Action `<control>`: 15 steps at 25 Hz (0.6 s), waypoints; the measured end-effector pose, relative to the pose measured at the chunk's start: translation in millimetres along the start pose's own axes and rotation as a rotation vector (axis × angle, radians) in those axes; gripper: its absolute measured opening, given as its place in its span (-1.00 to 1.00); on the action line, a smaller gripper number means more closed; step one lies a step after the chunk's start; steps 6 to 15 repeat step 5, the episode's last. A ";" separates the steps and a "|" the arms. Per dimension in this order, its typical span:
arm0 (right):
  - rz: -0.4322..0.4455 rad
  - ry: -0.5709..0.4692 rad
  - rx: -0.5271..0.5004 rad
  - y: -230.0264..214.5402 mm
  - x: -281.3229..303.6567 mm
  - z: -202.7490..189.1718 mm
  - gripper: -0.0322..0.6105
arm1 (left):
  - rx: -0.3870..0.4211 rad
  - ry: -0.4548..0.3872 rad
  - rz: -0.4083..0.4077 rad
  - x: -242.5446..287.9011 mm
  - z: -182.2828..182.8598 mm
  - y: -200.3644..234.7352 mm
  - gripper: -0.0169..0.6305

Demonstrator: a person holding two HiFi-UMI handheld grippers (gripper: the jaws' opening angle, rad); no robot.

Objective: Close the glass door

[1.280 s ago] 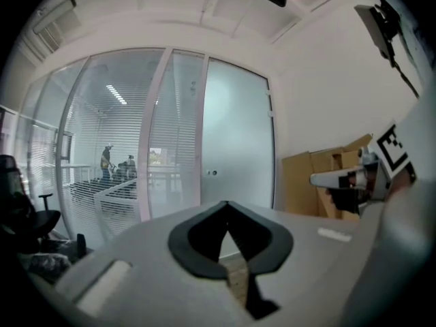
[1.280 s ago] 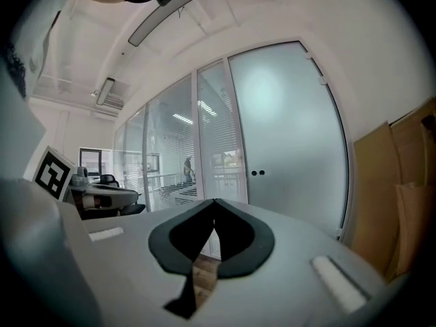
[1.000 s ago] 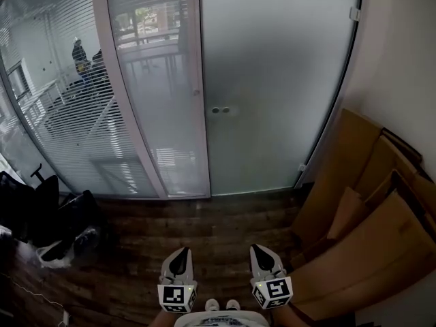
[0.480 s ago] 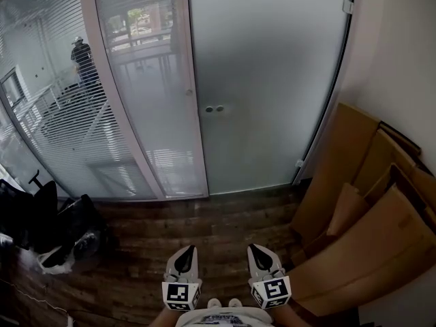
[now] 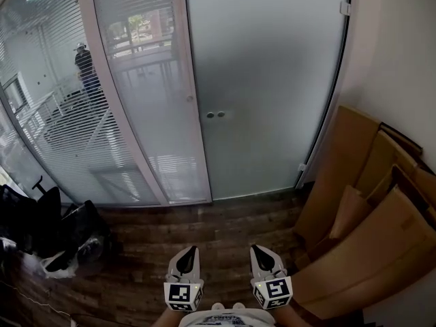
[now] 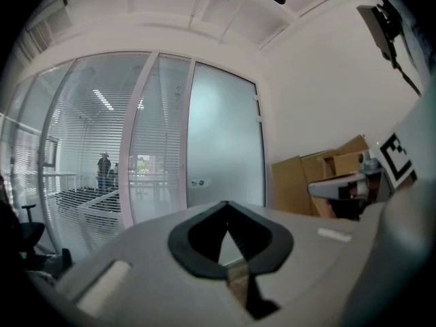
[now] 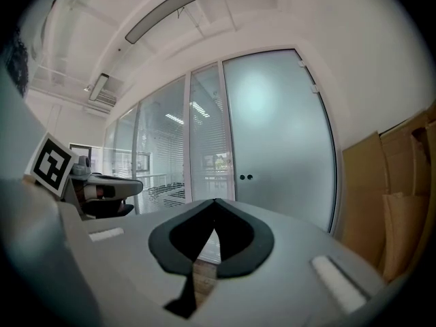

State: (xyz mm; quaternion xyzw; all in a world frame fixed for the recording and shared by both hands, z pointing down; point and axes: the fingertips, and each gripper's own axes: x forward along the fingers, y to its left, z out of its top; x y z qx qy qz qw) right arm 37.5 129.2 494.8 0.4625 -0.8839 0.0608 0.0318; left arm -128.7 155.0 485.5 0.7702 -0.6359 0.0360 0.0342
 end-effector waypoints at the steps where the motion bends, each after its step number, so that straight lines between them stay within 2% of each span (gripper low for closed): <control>1: -0.002 0.005 0.002 -2.0 -1.8 -1.3 -0.88 | -0.001 0.003 -0.004 0.7 -0.9 -2.7 -0.94; 15: -0.019 0.025 0.006 -10.8 -10.5 -7.0 -0.88 | -0.008 0.017 -0.025 4.1 -6.7 -14.0 -0.94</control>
